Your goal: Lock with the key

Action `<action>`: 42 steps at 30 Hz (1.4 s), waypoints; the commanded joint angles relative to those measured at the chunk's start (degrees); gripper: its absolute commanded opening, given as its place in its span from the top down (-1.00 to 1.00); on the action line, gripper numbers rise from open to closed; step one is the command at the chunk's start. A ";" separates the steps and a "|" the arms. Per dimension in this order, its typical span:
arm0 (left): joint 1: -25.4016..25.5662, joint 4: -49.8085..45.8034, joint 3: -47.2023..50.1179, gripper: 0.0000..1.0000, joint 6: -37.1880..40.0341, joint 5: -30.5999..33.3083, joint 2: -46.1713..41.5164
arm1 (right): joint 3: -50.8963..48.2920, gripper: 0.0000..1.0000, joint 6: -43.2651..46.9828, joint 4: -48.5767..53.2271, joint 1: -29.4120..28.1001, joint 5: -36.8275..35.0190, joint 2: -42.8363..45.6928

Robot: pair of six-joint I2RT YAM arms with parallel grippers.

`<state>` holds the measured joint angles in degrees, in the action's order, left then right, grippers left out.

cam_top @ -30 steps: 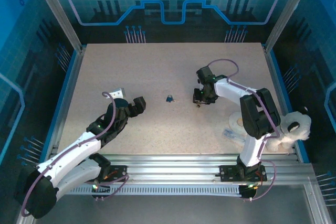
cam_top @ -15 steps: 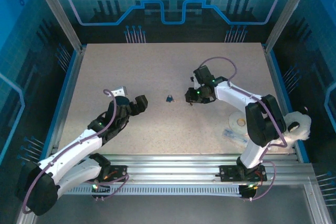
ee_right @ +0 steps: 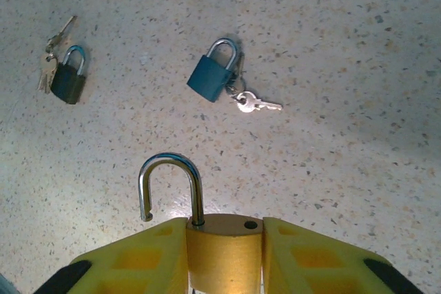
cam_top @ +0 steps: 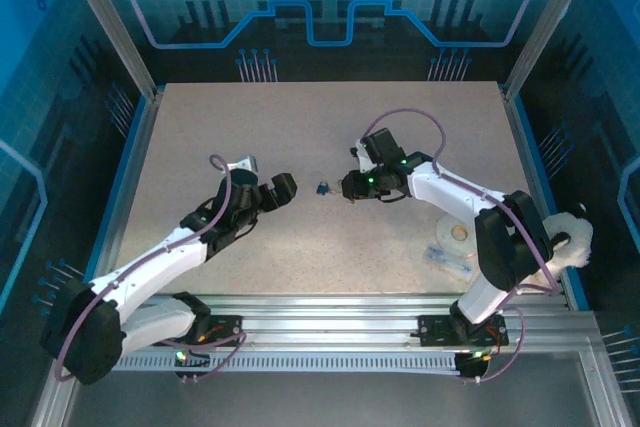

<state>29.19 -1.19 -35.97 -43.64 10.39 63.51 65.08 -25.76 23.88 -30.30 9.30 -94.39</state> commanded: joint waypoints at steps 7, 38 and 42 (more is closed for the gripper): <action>1.91 5.87 -5.43 -0.86 -4.95 -8.33 8.03 | -1.16 0.42 2.20 -1.90 -2.47 0.39 2.53; 5.67 12.14 -10.39 -0.08 -7.86 -13.90 20.01 | -0.74 0.42 3.77 -2.57 -5.11 0.19 1.58; 5.96 12.87 -10.62 0.02 -8.32 -14.58 21.23 | -0.50 0.42 3.88 -2.28 -5.46 -0.25 1.31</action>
<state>34.68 9.80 -44.64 -51.16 -2.63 83.68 64.47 -22.83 22.26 -34.68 9.23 -93.43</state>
